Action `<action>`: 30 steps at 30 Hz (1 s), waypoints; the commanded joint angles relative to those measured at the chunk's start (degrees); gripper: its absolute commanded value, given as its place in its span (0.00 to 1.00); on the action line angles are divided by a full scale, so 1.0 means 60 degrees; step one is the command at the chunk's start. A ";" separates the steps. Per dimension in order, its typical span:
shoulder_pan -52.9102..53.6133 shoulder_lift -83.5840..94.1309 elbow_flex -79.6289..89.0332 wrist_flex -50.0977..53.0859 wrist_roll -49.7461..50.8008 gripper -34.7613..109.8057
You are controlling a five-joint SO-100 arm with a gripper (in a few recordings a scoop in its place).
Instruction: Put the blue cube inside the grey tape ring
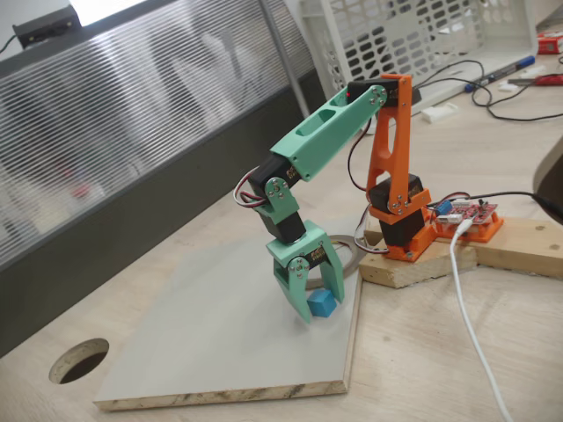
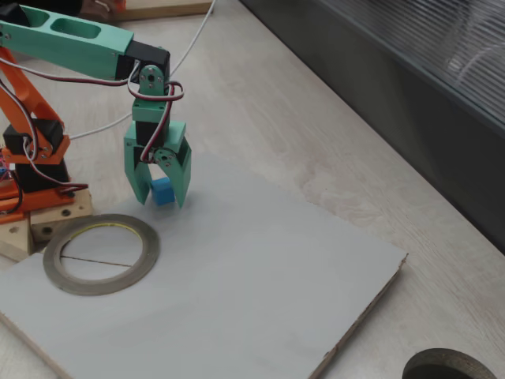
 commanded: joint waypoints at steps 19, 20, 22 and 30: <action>-0.0146 0.0161 -0.0469 -0.0894 0.0161 0.33; -0.0132 0.0161 -0.0483 -0.0894 0.0161 0.33; -0.0059 0.0176 -0.0498 -0.0776 0.0161 0.33; -0.0044 0.2417 -0.0454 -0.0747 0.0161 0.33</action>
